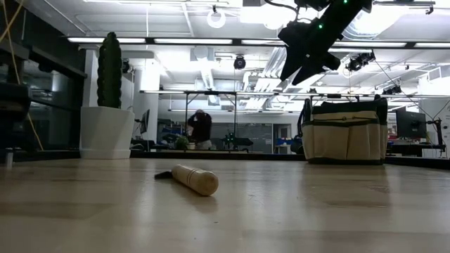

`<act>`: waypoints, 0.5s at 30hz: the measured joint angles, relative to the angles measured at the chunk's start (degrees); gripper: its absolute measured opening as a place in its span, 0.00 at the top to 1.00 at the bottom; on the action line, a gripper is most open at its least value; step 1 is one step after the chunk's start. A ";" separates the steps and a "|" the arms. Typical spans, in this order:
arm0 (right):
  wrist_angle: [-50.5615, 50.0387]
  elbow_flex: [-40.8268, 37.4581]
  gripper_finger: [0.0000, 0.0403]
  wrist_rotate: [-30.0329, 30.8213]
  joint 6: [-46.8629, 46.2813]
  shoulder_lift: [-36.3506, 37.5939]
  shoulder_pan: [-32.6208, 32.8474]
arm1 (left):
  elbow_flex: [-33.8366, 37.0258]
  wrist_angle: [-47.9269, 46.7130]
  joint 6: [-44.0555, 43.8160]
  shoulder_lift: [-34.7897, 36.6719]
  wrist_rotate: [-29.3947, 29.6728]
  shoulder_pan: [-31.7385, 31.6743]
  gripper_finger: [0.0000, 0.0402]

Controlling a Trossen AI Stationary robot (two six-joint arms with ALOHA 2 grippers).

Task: Pick & Place Garden tools in Gardening bag
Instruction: Put the left brown trowel into the gardening bag

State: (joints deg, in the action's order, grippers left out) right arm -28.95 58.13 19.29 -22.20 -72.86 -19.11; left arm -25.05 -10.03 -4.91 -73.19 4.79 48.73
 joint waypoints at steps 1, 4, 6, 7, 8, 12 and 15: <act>0.00 0.00 0.43 0.00 0.00 0.00 0.00 | 0.00 0.02 0.00 0.00 0.05 0.00 0.76; 0.00 0.00 0.43 0.00 0.00 0.00 0.00 | 0.01 0.08 0.03 0.00 0.54 0.03 0.83; 0.00 0.00 0.43 0.00 0.00 0.00 0.00 | 0.00 0.34 0.07 0.00 1.30 0.03 0.88; 0.00 0.00 0.43 -0.04 0.00 0.00 0.00 | 0.01 0.45 0.08 -0.02 1.70 0.03 0.88; 0.00 0.00 0.43 -0.22 0.00 0.00 0.00 | 0.01 0.46 0.09 -0.02 2.03 0.03 0.88; -0.02 0.00 0.43 -1.20 0.00 0.00 0.00 | 0.01 -0.56 0.09 0.67 3.28 0.03 0.88; -0.02 0.00 0.43 -1.50 0.00 0.00 0.00 | -0.63 -4.61 -0.13 2.76 5.66 0.00 0.88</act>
State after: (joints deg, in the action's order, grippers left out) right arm -28.97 58.13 17.79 -22.20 -72.86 -19.11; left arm -25.68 -14.64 -5.03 -70.43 10.44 48.73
